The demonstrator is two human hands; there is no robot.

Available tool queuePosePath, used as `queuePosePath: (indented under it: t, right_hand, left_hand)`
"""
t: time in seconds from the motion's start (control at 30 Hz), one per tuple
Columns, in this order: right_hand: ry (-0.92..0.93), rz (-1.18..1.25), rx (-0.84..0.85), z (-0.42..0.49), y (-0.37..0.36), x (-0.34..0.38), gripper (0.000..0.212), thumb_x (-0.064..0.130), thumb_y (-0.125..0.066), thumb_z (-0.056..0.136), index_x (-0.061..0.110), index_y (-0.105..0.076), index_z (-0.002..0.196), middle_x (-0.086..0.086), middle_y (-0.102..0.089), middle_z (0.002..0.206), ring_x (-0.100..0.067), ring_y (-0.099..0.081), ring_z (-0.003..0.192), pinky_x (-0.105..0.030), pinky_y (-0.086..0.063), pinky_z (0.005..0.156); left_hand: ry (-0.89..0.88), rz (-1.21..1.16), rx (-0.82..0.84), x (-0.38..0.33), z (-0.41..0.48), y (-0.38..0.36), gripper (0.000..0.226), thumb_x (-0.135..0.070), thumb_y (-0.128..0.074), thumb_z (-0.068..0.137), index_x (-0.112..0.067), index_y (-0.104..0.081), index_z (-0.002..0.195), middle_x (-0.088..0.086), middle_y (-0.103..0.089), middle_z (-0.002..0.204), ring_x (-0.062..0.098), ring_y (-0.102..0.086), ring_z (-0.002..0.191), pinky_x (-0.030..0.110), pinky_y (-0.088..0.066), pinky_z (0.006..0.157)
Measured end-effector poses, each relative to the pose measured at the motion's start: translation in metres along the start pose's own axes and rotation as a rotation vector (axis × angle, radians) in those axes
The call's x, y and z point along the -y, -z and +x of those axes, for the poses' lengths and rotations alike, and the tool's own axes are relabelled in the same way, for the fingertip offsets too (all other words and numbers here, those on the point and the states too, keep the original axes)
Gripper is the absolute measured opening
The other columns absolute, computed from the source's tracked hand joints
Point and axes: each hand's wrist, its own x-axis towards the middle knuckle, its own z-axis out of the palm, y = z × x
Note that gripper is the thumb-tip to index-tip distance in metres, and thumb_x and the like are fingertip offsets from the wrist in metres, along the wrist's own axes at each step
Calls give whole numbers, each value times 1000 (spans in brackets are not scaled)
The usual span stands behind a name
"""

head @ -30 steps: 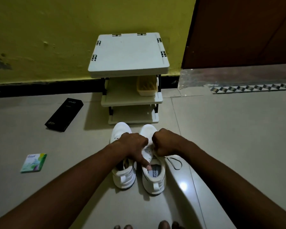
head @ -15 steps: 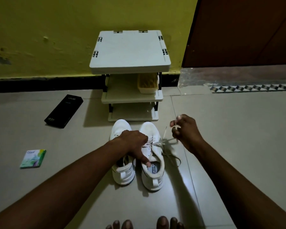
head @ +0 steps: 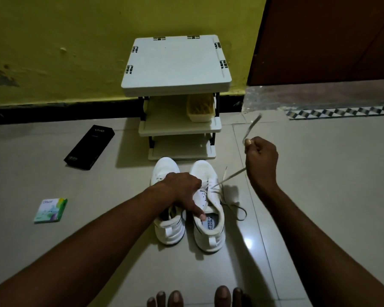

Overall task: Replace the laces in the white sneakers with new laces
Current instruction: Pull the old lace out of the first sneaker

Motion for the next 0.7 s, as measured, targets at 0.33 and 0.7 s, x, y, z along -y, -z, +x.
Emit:
queuePosePath:
  t: [0.33, 0.7]
  right_hand:
    - [-188, -560, 439, -35, -5, -68, 36, 36, -67, 88, 18, -64, 119, -6, -58, 121, -28, -55, 115, -44, -43, 95]
    - [233, -276, 484, -111, -15, -72, 34, 42, -66, 78, 11, -64, 91, -1, -53, 89, -21, -55, 81, -38, -49, 65]
  left_hand:
    - [15, -367, -90, 7, 5, -1, 85, -95, -48, 63, -34, -63, 121, -7, -66, 121, 17, -59, 109, 44, -51, 94]
    - [48, -463, -131, -20, 19, 4, 22, -32, -64, 59, -17, -67, 74, -1, -65, 82, 19, -64, 80, 44, -59, 71]
